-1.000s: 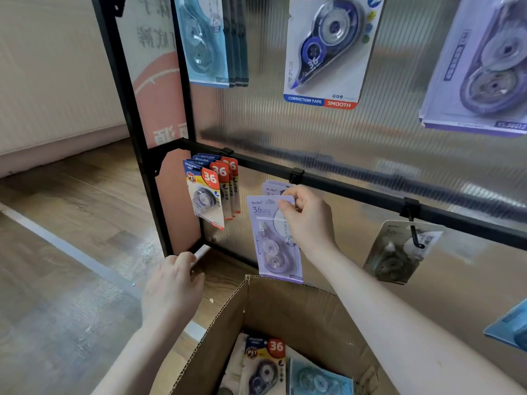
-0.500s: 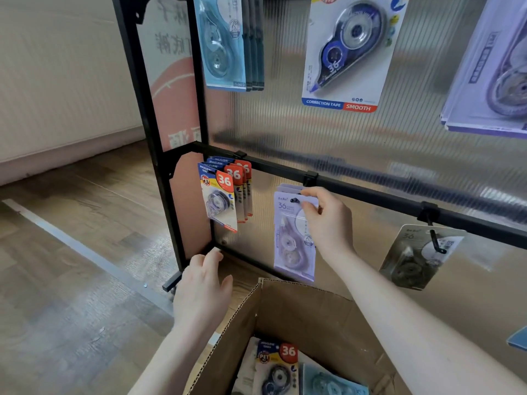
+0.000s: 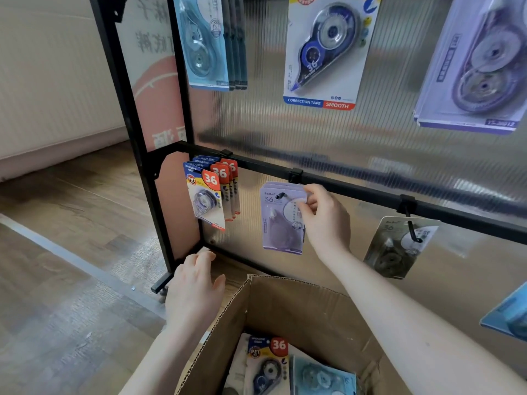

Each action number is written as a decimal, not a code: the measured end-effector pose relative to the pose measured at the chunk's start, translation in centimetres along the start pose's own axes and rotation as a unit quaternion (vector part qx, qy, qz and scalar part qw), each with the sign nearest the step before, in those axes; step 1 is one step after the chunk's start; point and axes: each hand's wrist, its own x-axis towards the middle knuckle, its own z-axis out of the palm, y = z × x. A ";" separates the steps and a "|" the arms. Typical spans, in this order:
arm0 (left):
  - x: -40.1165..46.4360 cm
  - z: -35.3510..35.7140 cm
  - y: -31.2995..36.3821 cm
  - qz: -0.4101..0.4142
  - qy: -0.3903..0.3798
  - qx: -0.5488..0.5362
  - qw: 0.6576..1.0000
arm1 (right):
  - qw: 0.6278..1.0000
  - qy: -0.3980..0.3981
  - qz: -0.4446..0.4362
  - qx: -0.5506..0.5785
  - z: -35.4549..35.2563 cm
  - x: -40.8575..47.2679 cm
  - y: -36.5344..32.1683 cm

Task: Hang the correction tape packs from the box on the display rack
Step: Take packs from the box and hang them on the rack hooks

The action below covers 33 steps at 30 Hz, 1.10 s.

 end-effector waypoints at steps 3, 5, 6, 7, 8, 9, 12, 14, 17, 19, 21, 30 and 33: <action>-0.1 0.2 0.2 0.013 0.004 0.012 1.000 | 0.999 0.003 -0.037 -0.022 -1.2 -1.2 0.6; -0.3 0.5 0.4 0.028 0.003 0.012 1.000 | 0.997 -0.017 -0.049 -0.052 -1.9 -2.4 1.3; -0.4 0.7 0.5 0.034 0.001 0.011 0.999 | 0.996 -0.032 -0.049 -0.067 -2.3 -3.1 1.7; -0.5 0.8 0.6 0.039 -0.003 0.014 0.999 | 0.995 -0.048 -0.047 -0.080 -2.6 -3.7 2.2; -0.6 1.0 0.7 0.047 -0.005 0.021 0.999 | 0.993 -0.065 -0.043 -0.092 -3.0 -4.5 2.6; -0.8 1.1 0.8 0.055 -0.007 0.027 0.998 | 0.991 -0.082 -0.037 -0.103 -3.4 -5.3 3.2; -1.5 1.5 1.3 0.076 -0.012 0.041 0.996 | 0.981 -0.133 -0.022 -0.141 -4.4 -7.8 4.8; -2.0 1.9 1.5 0.095 -0.014 0.051 0.994 | 0.973 -0.158 -0.017 -0.168 -5.1 -9.4 6.0; -2.6 3.0 1.5 0.152 -0.025 0.068 0.986 | 0.963 -0.185 -0.012 -0.196 -6.1 -11.2 7.7; -3.2 3.7 1.8 0.177 -0.036 0.079 0.980 | 0.957 -0.201 -0.008 -0.207 -6.6 -12.3 8.8; -3.8 4.3 2.4 0.186 -0.055 0.094 0.977 | 0.952 -0.214 -0.003 -0.218 -6.9 -13.3 9.7; -7.6 8.8 3.1 0.210 -0.224 0.177 0.935 | 0.926 -0.267 -0.005 -0.268 -8.5 -16.4 13.5; -8.2 10.2 2.1 0.211 -0.263 0.189 0.922 | 0.912 -0.299 -0.024 -0.281 -8.7 -17.3 14.4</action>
